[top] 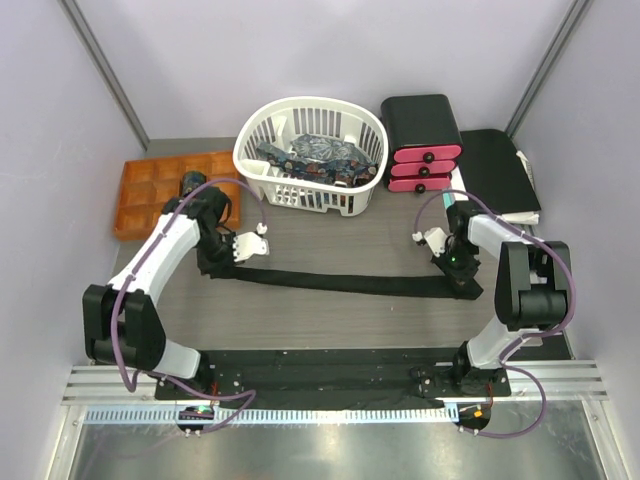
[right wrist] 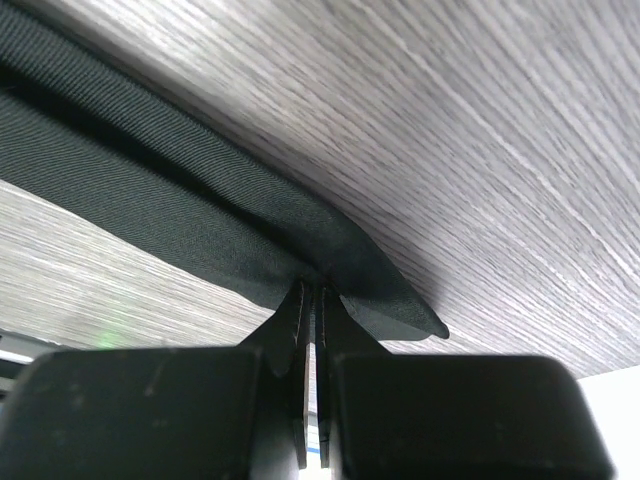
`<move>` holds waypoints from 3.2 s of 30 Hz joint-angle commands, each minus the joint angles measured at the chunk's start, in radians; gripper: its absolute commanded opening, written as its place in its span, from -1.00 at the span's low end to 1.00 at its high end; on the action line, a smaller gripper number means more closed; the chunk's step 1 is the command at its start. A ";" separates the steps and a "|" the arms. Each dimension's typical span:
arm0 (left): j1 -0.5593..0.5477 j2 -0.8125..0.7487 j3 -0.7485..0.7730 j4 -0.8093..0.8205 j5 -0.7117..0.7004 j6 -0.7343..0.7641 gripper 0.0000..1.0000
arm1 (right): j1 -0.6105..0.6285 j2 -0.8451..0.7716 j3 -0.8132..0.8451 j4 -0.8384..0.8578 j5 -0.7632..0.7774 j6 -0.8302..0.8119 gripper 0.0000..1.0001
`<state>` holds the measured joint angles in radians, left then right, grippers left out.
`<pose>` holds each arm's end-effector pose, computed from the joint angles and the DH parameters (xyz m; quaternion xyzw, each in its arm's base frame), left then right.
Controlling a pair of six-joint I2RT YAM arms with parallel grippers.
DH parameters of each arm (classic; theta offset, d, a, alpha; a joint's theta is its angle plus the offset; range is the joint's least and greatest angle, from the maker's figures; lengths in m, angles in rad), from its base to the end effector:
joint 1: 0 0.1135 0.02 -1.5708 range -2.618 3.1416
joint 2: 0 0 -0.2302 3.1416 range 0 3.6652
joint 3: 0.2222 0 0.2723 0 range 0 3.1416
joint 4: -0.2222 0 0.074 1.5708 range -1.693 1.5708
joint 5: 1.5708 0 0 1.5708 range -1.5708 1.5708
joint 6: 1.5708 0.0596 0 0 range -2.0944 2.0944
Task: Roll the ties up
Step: Flatten out the tie at the center of the board.
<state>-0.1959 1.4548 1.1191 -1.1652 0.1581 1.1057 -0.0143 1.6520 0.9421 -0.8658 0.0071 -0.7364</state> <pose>0.2661 -0.0624 0.1788 0.6058 0.7910 -0.0556 0.0660 0.2785 -0.0044 0.0817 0.3533 -0.9355 0.0024 0.0036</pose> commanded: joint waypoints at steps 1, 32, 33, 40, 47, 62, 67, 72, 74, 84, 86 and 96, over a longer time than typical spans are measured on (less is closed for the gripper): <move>0.003 -0.027 0.062 -0.177 -0.034 0.160 -0.86 | -0.006 0.043 -0.008 -0.012 0.008 -0.057 -0.98; 0.084 -0.061 -0.275 0.366 0.274 0.008 0.99 | 0.390 -0.173 0.064 0.139 -0.306 -0.142 0.47; 0.082 -0.051 -0.274 0.360 0.271 0.016 0.99 | 0.402 -0.143 0.067 0.137 -0.305 -0.147 0.47; 0.081 0.001 -0.315 0.375 0.215 0.108 0.83 | 0.436 -0.057 0.026 0.140 -0.277 -0.208 0.48; 0.081 0.085 -0.282 0.441 0.141 0.120 0.15 | 0.453 -0.031 -0.019 0.116 -0.275 -0.236 0.16; 0.118 0.141 -0.266 0.444 0.115 0.164 -0.17 | 0.136 -0.152 -0.091 -0.027 -0.107 -0.579 0.55; 0.124 0.164 -0.259 0.452 0.120 0.161 -0.14 | 0.091 -0.063 -0.057 -0.021 -0.104 -0.617 0.56; 0.131 0.164 -0.262 0.449 0.124 0.163 -0.14 | 0.080 -0.003 -0.006 -0.041 -0.107 -0.629 0.22; 0.135 0.162 -0.262 0.446 0.132 0.163 -0.15 | 0.074 0.005 0.000 -0.047 -0.102 -0.641 0.10; 0.191 0.033 -0.208 0.381 0.293 0.079 0.75 | 0.065 -0.017 0.079 -0.081 -0.123 -0.623 0.43; 0.228 -0.048 -0.167 0.342 0.340 0.037 0.99 | 0.063 -0.082 0.102 -0.104 -0.151 -0.604 0.53; 0.316 -0.347 -0.111 0.444 0.564 -0.323 0.99 | 0.092 -0.173 0.405 0.078 -0.527 -0.024 1.00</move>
<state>0.1108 1.1995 1.0100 -0.8032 0.5564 0.9936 0.0597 1.5085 1.2598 -0.9482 -0.3130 -1.1114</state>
